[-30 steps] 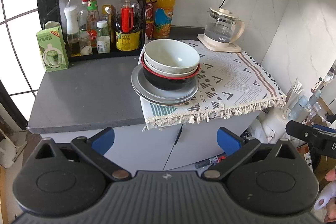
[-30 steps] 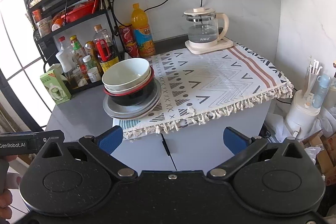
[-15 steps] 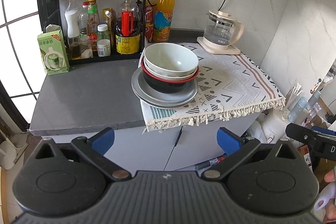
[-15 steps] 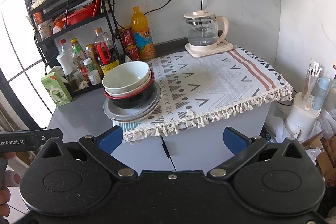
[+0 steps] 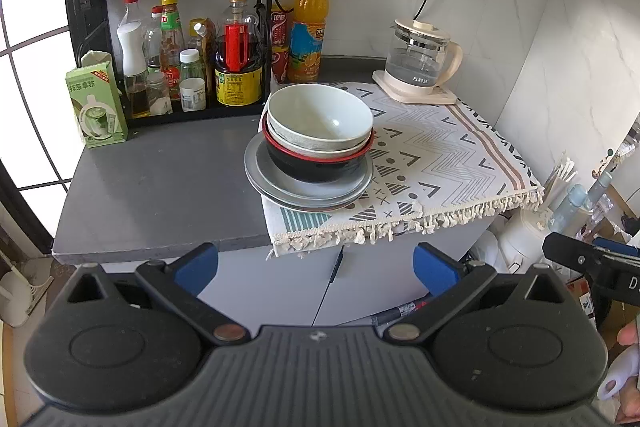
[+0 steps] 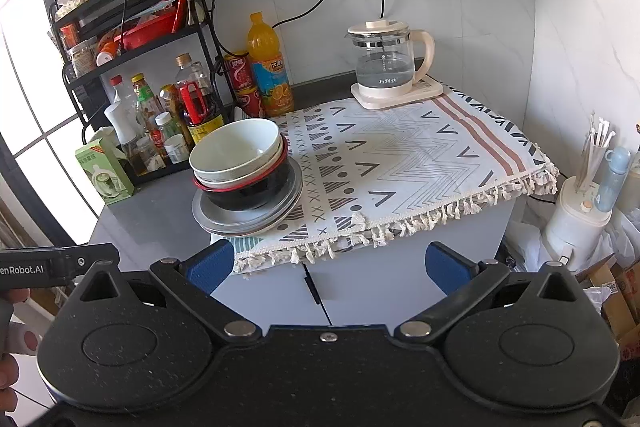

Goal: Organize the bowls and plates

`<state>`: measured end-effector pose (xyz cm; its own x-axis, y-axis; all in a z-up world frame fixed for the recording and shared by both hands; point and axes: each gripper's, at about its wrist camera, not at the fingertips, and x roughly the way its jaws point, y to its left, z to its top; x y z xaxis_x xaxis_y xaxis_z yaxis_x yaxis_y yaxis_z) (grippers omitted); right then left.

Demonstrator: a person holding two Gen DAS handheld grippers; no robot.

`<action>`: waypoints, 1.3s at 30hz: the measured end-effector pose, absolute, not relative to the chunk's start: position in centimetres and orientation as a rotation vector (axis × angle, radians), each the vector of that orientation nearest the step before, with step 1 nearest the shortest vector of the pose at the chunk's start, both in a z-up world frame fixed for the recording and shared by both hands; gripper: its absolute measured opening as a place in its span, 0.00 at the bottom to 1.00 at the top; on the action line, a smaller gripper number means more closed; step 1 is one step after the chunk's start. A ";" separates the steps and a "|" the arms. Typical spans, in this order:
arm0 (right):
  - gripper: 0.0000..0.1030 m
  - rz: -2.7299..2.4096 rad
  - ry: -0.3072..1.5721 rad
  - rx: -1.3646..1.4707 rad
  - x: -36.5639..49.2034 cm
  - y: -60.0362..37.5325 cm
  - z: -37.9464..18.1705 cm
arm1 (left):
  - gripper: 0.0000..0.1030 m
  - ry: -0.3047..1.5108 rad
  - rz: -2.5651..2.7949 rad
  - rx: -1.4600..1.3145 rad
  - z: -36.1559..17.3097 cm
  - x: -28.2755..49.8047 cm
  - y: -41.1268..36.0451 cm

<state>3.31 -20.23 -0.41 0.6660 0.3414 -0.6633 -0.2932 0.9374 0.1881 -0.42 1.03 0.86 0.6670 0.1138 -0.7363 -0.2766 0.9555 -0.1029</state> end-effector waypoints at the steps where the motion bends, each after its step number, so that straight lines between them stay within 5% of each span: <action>1: 1.00 0.358 0.762 0.068 3.3 -20.2 -0.4 | 1.00 0.812 0.221 -0.213 0.8 -0.5 1.1; 39: 1.00 0.362 0.773 0.051 3.9 -19.7 -0.8 | 1.00 0.818 0.236 -0.192 0.4 0.8 1.2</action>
<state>3.88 -19.71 -0.83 0.6571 0.3383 -0.6736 -0.3010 0.9371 0.1770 0.78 1.22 0.42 0.6602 0.1335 -0.7391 -0.2805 0.9567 -0.0777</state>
